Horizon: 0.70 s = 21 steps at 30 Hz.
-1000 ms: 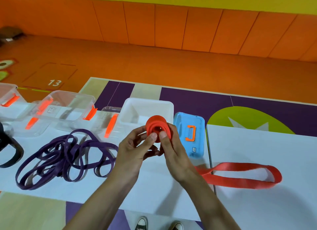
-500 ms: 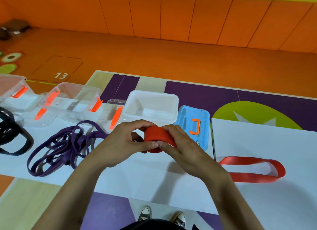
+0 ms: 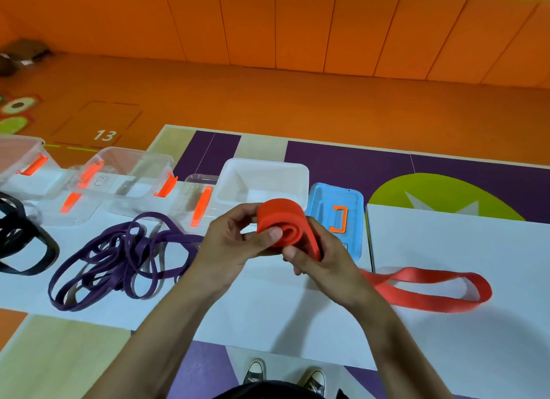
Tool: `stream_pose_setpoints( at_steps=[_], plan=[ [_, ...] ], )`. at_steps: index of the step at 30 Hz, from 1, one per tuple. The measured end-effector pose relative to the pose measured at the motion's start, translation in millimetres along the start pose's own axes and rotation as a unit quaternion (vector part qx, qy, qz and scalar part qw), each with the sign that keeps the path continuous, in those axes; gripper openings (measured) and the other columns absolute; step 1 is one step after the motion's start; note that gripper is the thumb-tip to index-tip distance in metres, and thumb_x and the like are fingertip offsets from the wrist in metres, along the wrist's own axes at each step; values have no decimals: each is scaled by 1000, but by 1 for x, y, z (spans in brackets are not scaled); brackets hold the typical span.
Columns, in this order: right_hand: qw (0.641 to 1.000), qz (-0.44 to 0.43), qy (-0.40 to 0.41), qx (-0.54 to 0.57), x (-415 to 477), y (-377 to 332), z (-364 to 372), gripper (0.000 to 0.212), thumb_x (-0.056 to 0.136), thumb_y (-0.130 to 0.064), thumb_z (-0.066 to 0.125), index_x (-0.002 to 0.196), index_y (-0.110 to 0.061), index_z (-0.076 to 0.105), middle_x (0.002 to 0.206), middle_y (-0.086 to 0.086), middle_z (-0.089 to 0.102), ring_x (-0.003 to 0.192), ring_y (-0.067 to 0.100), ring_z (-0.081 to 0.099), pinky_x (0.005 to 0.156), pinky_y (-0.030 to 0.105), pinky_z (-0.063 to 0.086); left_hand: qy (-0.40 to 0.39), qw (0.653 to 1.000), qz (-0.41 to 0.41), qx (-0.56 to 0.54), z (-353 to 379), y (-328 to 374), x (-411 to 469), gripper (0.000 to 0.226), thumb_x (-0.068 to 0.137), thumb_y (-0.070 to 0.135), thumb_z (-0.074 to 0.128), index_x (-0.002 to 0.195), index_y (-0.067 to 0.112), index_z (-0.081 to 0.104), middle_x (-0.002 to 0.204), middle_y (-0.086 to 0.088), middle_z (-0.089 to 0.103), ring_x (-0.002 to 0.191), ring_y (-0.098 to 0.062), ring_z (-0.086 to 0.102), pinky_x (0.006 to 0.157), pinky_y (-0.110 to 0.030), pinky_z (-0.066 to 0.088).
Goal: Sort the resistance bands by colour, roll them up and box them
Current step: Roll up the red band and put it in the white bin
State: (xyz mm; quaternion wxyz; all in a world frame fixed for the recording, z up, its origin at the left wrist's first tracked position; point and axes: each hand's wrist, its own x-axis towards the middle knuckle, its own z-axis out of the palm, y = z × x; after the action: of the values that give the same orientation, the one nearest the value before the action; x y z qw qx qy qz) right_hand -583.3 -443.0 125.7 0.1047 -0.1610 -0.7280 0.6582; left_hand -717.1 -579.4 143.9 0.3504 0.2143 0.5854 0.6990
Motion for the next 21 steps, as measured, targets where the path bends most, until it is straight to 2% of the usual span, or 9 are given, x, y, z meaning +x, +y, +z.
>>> stream_pose_setpoints(
  at_steps=[3,7,10,13,15,18,21],
  plan=[
    [1000,-1,25,12,1,1,0,35,91,-53,59,118,-31,60,79,-15,60,71,5,55,70,20,49,5,999,-20,-40,8,-10,-2,45,78,4,81,120,1,64,118,-20,70,100,-37,73,83,-42,61],
    [998,-2,62,0,4,6,2,22,98,-47,56,112,-31,60,74,-18,56,69,4,52,68,20,47,3,997,-49,-63,12,-11,-4,50,77,10,77,123,1,61,124,-19,68,107,-36,71,86,-44,60],
    [998,14,37,-56,-1,7,-6,29,94,-51,60,116,-32,58,88,-22,61,82,2,58,75,17,46,-19,995,-66,72,1,-4,-1,53,75,27,88,119,11,64,124,-10,67,98,-32,74,77,-44,63],
    [994,39,-10,-104,-3,6,-14,39,86,-58,66,117,-36,57,100,-11,63,91,10,61,81,29,54,-68,964,-59,250,-15,9,2,54,65,51,86,109,24,67,114,6,69,83,-25,74,71,-43,63],
    [991,44,-35,-122,-5,3,-13,43,83,-59,72,117,-36,58,101,-8,65,93,13,63,83,35,56,-109,945,-55,304,-20,22,2,47,68,50,89,105,29,69,107,7,69,76,-27,73,67,-37,63],
    [991,37,-18,-128,-5,-2,-11,44,75,-54,84,110,-35,64,96,-9,67,89,10,64,78,28,56,-154,925,-49,344,-23,36,0,38,69,39,88,102,31,72,103,6,71,71,-24,74,65,-24,56],
    [996,24,6,-87,-4,-6,-11,38,75,-43,87,106,-33,68,95,-9,70,89,8,66,78,21,54,-126,934,-44,332,-24,34,-2,42,68,40,87,104,30,68,102,8,70,73,-20,73,66,-20,53]
  ],
)
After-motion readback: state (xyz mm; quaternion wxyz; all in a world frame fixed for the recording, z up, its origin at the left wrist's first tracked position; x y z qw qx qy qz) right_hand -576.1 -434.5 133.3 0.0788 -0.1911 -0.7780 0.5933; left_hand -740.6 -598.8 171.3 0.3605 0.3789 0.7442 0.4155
